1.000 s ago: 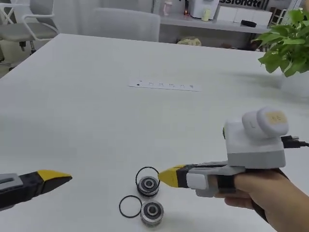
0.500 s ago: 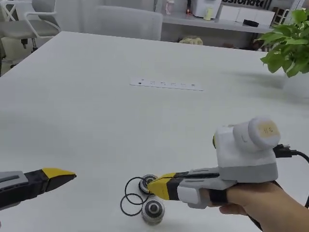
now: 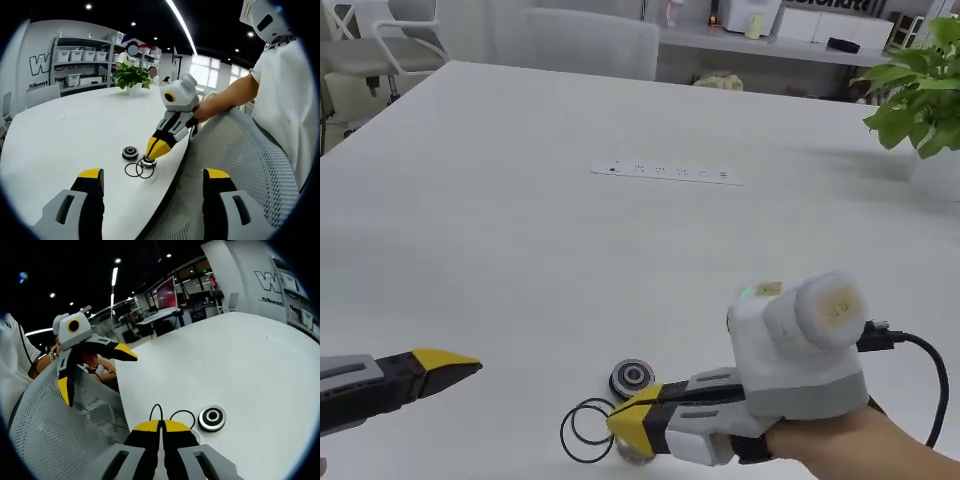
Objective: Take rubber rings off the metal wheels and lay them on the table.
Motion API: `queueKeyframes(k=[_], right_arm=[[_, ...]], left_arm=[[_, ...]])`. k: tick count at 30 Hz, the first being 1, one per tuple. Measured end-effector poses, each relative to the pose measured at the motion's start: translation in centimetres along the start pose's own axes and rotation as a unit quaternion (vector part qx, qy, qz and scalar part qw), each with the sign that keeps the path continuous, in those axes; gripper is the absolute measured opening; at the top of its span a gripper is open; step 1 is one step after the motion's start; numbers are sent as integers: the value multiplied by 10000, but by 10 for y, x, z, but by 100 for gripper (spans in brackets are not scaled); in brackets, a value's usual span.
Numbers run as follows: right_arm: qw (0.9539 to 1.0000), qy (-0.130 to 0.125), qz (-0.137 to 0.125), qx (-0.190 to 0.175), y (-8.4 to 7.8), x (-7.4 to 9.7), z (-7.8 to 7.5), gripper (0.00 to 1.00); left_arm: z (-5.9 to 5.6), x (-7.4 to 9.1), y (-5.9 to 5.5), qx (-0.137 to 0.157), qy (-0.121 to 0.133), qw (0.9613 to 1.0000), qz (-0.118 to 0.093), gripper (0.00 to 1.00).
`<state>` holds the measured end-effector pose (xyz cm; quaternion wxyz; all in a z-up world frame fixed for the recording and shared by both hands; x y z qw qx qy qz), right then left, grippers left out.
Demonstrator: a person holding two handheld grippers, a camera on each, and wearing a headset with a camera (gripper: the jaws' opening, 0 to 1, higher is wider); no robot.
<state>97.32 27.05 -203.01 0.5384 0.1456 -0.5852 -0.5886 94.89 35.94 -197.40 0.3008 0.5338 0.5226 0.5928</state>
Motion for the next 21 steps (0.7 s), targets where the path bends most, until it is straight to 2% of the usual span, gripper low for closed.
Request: queueKeyframes(k=[4,13,21], right_arm=[[9998,-1,18,219,-2,-2,1,0],[9973,-25,243,697,-10,-6,1,0],[9973,148,168,699,-7,-6,7,0]], left_arm=[[0,0,0,10,11,10000,0,79],[0,0,-2,8,19,10000,49,79],[1,0,-1,8,27,10000,41,79]])
Point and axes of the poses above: the centre of the closed fingertips' face, and the gripper's own axes: x roughly backward along the fingers, z roughly to its left, y roughly out of its top, the point moved 2 cm from there along x, roughly backward along the fingers, and after that the axes turned 6 degrees about -z, right-handed, at the moved point
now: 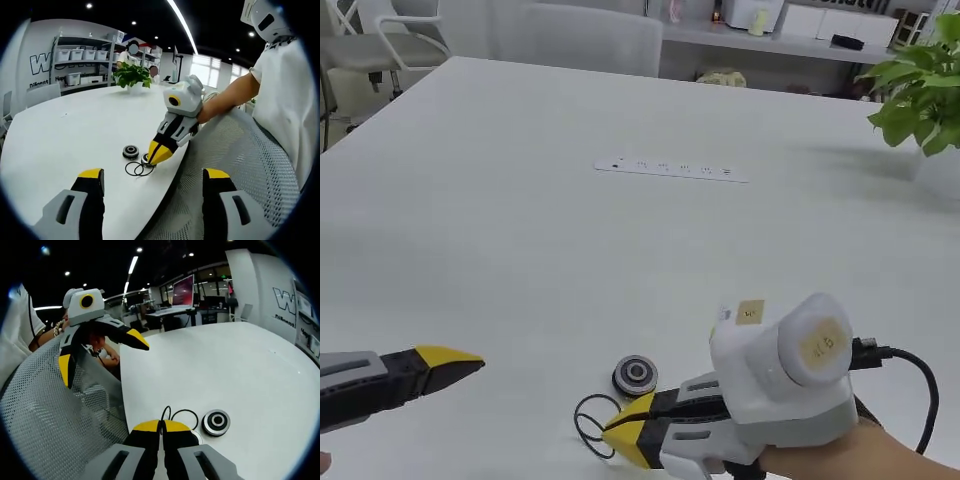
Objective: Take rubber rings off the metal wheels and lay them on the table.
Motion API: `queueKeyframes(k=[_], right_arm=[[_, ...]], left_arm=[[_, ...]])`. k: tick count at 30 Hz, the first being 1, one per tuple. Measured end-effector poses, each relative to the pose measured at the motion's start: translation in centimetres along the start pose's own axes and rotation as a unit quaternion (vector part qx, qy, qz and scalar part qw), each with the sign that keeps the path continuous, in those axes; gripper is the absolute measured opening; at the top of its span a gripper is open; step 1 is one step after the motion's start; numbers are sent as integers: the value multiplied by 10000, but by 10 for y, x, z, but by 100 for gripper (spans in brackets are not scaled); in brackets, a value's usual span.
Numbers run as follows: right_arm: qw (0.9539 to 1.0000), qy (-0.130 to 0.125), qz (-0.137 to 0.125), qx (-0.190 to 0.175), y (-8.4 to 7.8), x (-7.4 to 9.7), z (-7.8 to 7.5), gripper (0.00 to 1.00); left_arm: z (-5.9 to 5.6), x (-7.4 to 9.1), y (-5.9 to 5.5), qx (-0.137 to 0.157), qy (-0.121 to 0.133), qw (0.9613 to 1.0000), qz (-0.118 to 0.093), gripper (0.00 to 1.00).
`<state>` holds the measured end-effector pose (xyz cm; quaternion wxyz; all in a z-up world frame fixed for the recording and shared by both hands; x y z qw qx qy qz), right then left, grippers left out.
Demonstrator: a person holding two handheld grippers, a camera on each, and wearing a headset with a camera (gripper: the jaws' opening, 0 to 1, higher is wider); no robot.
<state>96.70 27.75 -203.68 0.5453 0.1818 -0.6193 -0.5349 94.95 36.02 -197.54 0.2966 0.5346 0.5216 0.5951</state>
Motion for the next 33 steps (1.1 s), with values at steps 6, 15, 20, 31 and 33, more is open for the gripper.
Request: queueKeyframes(k=[6,15,20,31,33], right_arm=[[10000,49,-37,0,2,0,2,0],[9997,-101,89,222,-2,-1,-4,5],[9995,-166,119,235,-3,-1,-6,18],[9988,-95,225,414,-7,-7,-3,27],[9989,-66,201,430,-6,-8,-1,29]], left_arm=[[0,0,0,0,14,10000,-9,79],[0,0,0,8,10,10000,-4,78],[0,0,-1,3,2,10000,11,78],[-1,-1,-2,-4,-27,10000,54,78],[-1,-1,-2,-20,-30,10000,63,78]])
Point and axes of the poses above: the centre of the closed fingertips' face, and the gripper's own axes: x roughly backward along the fingers, z roughly to its left, y roughly out of its top, the point moved 2 cm from there along x, roughly backward along the fingers, and after that the axes turned 6 degrees about -z, right-handed, at the moved point
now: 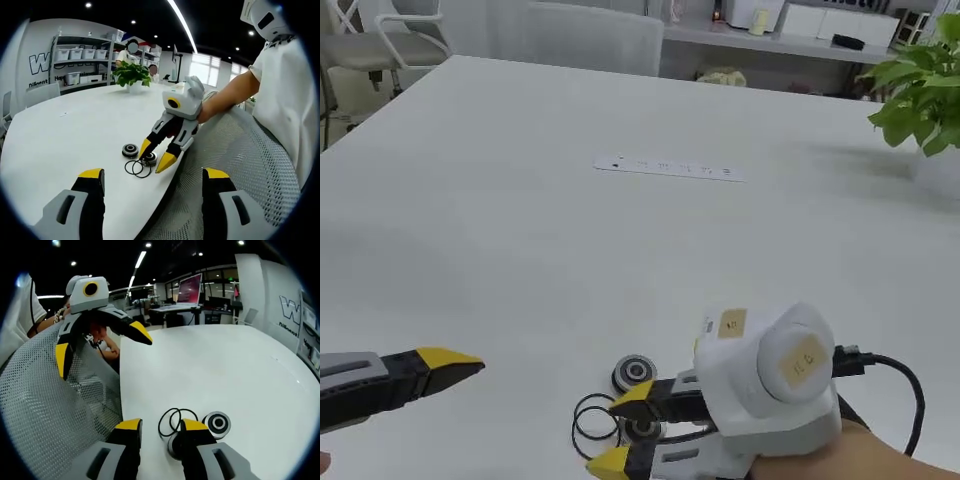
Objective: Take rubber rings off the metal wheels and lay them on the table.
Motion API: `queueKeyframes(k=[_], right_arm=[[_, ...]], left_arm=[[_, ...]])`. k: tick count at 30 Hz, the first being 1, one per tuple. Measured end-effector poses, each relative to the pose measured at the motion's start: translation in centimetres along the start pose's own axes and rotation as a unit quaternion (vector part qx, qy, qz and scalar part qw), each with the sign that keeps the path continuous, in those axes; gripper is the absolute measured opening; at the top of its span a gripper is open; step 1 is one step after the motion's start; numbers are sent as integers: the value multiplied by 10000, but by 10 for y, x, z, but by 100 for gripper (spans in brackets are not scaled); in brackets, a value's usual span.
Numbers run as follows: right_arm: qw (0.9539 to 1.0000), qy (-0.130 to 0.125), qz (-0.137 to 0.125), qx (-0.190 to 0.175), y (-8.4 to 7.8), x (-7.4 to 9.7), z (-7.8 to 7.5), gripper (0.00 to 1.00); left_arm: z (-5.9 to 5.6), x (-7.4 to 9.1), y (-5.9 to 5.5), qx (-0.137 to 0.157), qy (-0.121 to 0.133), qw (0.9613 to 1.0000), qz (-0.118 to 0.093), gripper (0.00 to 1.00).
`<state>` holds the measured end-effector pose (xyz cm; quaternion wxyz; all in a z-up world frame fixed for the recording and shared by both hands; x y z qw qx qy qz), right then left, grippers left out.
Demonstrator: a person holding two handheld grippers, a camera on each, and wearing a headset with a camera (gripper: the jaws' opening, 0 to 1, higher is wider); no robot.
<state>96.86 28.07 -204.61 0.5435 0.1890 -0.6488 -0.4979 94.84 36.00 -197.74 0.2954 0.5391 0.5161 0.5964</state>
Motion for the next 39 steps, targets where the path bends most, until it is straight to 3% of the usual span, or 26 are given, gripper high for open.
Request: queueKeyframes(k=[5,11,19,26,33,39], right_arm=[[10000,60,22,21,-1,-4,4,32],[9999,-36,71,136,-2,-5,-1,33],[9997,-197,-118,-20,6,2,-12,32],[9981,-476,-383,-68,21,13,-29,32],[9916,-943,-833,-301,41,35,-59,30],[9833,-1273,-1203,-486,57,54,-84,29]], left_arm=[[0,0,1,6,11,10000,-26,77],[0,0,0,-45,-7,10000,29,77],[0,1,0,-56,8,10000,31,77],[-1,2,4,-280,-77,9996,56,78],[7,2,23,-475,-129,9988,-72,79],[22,0,46,-818,-108,9965,-104,79]])
Point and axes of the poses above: the centre of the closed fingertips' face, and the gripper's own axes: x roughly backward along the fingers, z roughly to its left, y roughly out of its top, the point moved 2 cm from there along x, roughly backward along the fingers, and after that the axes turned 6 degrees about -z, right-handed, at the moved point
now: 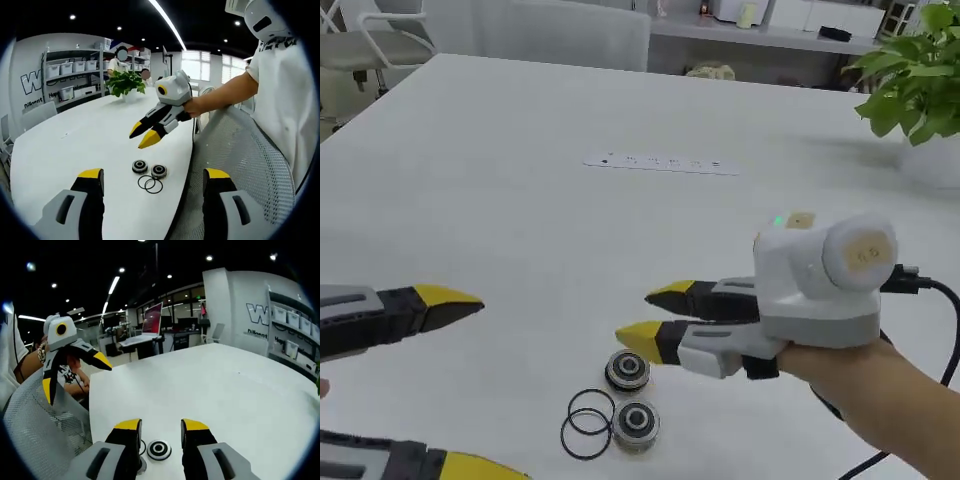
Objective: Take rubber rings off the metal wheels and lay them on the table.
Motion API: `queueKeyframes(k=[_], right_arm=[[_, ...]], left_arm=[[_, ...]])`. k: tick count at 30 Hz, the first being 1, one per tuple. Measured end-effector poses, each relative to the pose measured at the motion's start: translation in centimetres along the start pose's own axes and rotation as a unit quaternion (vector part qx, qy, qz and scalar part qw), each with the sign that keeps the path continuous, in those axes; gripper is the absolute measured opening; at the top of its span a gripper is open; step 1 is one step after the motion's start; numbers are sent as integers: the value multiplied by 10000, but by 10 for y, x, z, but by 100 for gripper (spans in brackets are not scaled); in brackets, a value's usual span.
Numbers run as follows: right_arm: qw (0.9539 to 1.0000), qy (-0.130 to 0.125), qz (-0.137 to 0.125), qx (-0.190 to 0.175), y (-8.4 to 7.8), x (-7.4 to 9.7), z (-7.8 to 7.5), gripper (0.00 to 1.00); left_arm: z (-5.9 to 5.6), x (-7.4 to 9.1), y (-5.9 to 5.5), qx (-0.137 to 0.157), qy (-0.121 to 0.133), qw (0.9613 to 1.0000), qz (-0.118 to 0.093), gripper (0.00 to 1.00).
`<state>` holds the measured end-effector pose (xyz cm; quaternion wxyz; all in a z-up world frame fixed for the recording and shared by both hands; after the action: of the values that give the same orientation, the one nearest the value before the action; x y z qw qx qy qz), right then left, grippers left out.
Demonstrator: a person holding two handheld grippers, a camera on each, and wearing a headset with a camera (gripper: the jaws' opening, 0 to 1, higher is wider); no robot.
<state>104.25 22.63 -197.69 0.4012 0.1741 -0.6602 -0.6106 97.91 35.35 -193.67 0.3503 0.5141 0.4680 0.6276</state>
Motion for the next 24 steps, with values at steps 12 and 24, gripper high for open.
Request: queueKeyframes(k=[12,24], right_arm=[[9979,-177,-507,-357,29,8,-33,30],[9946,-246,-927,-403,43,12,-51,29]], left_arm=[[24,-4,36,-502,-150,9986,-54,79],[49,-32,75,-776,-263,9959,-382,77]])
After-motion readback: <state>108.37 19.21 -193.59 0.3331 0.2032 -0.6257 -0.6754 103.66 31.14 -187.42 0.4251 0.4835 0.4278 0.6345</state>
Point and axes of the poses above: the centre of the closed fingertips' face, and the gripper's own axes: x roughly backward along the fingers, z roughly to its left, y roughly out of its top, the point moved 2 cm from there along x, roughly backward along the fingers, and after that the axes turned 6 degrees about -z, right-handed, at the moved point
